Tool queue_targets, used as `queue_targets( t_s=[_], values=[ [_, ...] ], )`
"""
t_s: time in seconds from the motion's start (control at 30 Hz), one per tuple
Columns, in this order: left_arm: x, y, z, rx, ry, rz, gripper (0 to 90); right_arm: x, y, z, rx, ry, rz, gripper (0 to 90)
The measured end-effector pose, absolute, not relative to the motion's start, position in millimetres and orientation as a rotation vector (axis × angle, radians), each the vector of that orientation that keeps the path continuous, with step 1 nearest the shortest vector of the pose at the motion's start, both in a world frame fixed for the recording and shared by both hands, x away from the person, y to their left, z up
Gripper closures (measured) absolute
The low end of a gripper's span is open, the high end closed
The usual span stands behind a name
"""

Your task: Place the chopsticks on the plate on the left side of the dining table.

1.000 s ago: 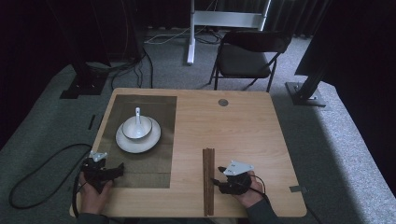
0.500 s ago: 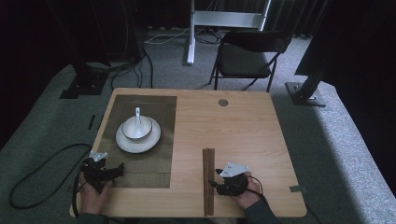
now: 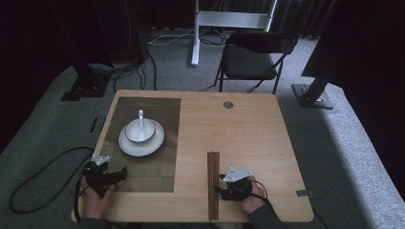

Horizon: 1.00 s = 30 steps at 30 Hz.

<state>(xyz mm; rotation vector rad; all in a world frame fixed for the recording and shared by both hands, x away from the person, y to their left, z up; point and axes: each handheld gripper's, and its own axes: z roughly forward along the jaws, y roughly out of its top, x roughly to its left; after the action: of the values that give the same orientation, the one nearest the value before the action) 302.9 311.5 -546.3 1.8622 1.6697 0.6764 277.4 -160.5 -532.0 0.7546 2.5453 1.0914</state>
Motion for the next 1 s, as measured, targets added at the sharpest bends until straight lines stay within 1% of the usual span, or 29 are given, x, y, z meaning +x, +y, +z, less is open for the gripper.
queue_targets(
  t_s=[0.77, 0.87, 1.0],
  values=[
    [302.9, 311.5, -546.3, 1.862, 1.670, 0.676, 0.2, 283.0, -164.0, -538.2, 0.786, 2.560, 1.052, 49.2],
    [302.9, 311.5, -546.3, 1.862, 1.670, 0.676, 0.2, 283.4, -164.3, -538.4, 0.788, 2.561, 1.049, 50.3],
    [302.9, 311.5, -546.3, 1.862, 1.670, 0.676, 0.2, 284.8, -164.7, -539.1, 0.806, 2.556, 1.038, 53.9]
  ],
)
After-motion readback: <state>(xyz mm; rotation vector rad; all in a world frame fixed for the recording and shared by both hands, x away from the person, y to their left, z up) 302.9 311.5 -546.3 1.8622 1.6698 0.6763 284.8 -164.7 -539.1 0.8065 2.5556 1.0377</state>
